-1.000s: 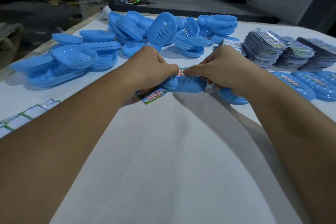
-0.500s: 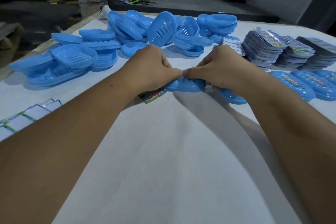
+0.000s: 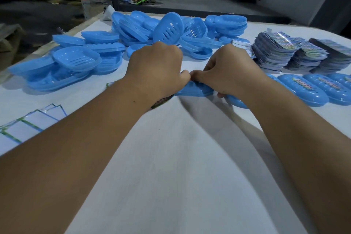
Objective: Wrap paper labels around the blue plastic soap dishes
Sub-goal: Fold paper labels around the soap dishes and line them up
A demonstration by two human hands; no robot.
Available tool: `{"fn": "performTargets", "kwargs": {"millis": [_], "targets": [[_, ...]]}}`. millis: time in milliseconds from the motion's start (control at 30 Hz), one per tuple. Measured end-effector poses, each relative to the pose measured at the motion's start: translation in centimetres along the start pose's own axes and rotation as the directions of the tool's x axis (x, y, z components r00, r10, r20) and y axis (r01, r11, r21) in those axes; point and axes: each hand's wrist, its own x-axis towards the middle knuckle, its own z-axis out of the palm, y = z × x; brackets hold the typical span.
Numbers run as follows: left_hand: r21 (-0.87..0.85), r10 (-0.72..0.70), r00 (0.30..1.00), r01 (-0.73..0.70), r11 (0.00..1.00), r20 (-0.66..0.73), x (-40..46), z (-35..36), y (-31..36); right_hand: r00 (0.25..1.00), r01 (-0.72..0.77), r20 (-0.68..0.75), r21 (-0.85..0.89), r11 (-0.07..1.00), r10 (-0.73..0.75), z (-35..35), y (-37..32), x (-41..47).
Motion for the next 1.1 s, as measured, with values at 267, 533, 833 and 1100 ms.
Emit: {"fn": "performTargets", "kwargs": {"millis": [267, 533, 833, 1100], "targets": [[-0.123, -0.14, 0.989, 0.133, 0.983, -0.053, 0.2, 0.5, -2.0, 0.979, 0.202, -0.019, 0.109, 0.973, -0.202, 0.1, 0.7, -0.3], [-0.194, -0.162, 0.982, 0.141, 0.971, -0.096, 0.3, 1.0, -3.0, 0.924, 0.355, 0.115, 0.088, 0.931, -0.364, 0.9, -0.4, -1.2], [-0.201, -0.159, 0.987, 0.153, 0.968, -0.017, 0.2, 1.3, -3.2, 0.987, 0.149, 0.092, -0.183, 0.972, -0.134, 0.3, 0.7, -0.9], [-0.2, -0.155, 0.988, 0.152, 0.968, -0.001, 0.0, 1.1, -3.2, 0.986, 0.125, 0.127, -0.169, 0.978, -0.105, -0.5, 1.1, -0.9]]}}
